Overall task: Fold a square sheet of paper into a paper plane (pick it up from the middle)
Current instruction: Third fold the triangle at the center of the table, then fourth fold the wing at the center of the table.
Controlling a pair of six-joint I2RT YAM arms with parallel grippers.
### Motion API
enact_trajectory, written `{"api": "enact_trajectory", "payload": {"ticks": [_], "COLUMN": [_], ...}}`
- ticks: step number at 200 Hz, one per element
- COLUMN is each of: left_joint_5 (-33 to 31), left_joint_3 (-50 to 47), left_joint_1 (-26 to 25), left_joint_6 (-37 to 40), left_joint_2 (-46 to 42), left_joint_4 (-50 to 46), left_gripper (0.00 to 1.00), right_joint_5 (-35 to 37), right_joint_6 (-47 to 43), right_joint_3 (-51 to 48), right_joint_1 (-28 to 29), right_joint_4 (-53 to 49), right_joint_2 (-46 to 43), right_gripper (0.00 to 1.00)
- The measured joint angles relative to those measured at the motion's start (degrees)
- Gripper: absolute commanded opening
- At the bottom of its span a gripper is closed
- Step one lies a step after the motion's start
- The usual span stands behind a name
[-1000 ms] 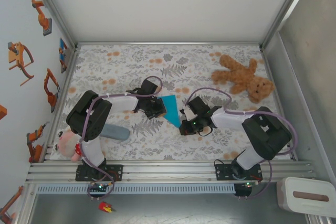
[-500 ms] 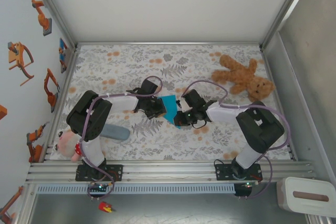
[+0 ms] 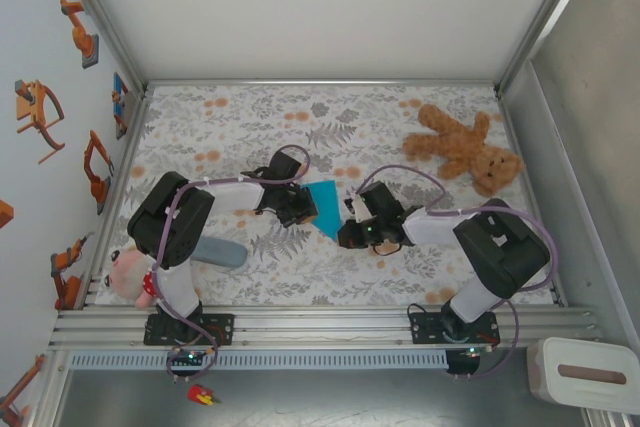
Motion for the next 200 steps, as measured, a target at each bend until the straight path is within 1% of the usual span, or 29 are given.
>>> {"api": "enact_trajectory", "payload": {"ticks": [26, 67, 85, 108, 123, 134, 151, 164, 184, 200], "left_joint_5": [0.1, 0.2, 0.4, 0.7, 0.9, 1.0, 0.9, 0.5, -0.5, -1.4], "left_joint_3": [0.1, 0.3, 0.5, 0.7, 0.7, 0.7, 0.2, -1.3, -5.1, -8.3], "left_joint_1": [0.0, 0.0, 0.0, 0.0, 0.0, 0.0, 0.1, 0.1, 0.2, 0.5], "left_joint_6": [0.0, 0.0, 0.0, -0.2, -0.6, -1.4, -2.3, -3.2, -4.9, -6.3], "left_joint_2": [0.1, 0.1, 0.1, -0.2, -1.0, -2.0, -4.2, -6.5, -9.6, -11.2], "left_joint_4": [-0.1, -0.3, -0.5, -0.2, 0.3, 1.0, 3.1, 5.0, 7.3, 8.7], "left_gripper": [0.07, 0.07, 0.09, 0.16, 0.21, 0.22, 0.27, 0.30, 0.38, 0.42], "right_joint_5": [-0.1, 0.3, 0.9, 2.5, 3.3, 3.6, 3.9, 4.1, 4.3, 4.7], "right_joint_6": [0.4, 0.4, 0.4, 0.7, 1.2, 1.7, 2.9, 4.1, 5.8, 6.8], "right_joint_3": [-2.3, -3.4, -2.6, 0.7, 3.1, 4.6, 6.7, 7.6, 8.0, 8.3], "right_joint_1": [0.0, -0.2, -0.3, -0.3, -0.3, -0.3, -0.3, -0.3, -0.3, -0.3], "right_joint_4": [0.0, -5.3, -8.5, -10.4, -10.2, -9.8, -8.5, -7.0, -5.4, -5.0], "right_joint_2": [-2.3, -5.7, -6.8, -7.4, -7.4, -7.2, -5.6, -3.6, -0.8, 1.0], "right_gripper": [0.00, 0.00, 0.00, 0.00, 0.03, 0.06, 0.10, 0.11, 0.13, 0.14]}}
